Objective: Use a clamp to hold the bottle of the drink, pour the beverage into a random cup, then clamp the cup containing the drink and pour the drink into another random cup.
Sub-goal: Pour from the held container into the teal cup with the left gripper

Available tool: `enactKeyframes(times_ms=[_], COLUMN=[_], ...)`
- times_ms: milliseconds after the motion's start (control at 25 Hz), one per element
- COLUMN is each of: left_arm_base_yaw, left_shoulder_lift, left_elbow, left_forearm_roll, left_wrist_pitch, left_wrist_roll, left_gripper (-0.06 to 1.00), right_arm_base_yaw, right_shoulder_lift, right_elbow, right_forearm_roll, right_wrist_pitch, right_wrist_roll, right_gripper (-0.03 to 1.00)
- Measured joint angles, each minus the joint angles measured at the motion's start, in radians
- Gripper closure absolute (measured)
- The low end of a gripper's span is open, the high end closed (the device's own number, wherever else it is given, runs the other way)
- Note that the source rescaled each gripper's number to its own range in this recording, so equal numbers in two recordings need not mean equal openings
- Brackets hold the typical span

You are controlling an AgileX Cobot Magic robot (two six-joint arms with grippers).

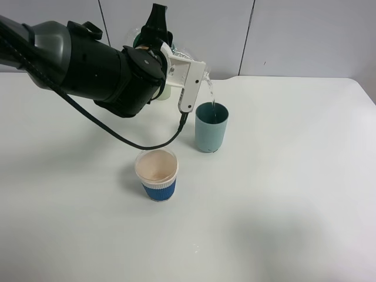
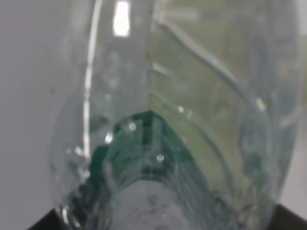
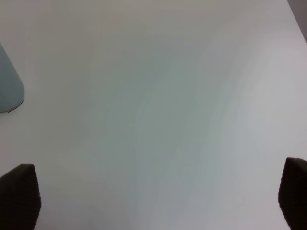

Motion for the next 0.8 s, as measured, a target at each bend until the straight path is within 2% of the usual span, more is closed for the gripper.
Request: enactKeyframes(times_ms=[800], left_arm_base_yaw=[0.0], left_shoulder_lift=[0.0], left_elbow=[0.0], left_forearm_roll=[0.035], left_wrist_pitch=[-0.015], left_wrist_roll=[0.012], left_gripper=[0.91], right_arm_base_yaw=[0.0], right_shoulder_lift=[0.0], right_elbow=[0.0], right_forearm_roll=[0.0], right_wrist_pitch=[0.0], right_wrist_roll=[0.0], right_gripper=[-0.03])
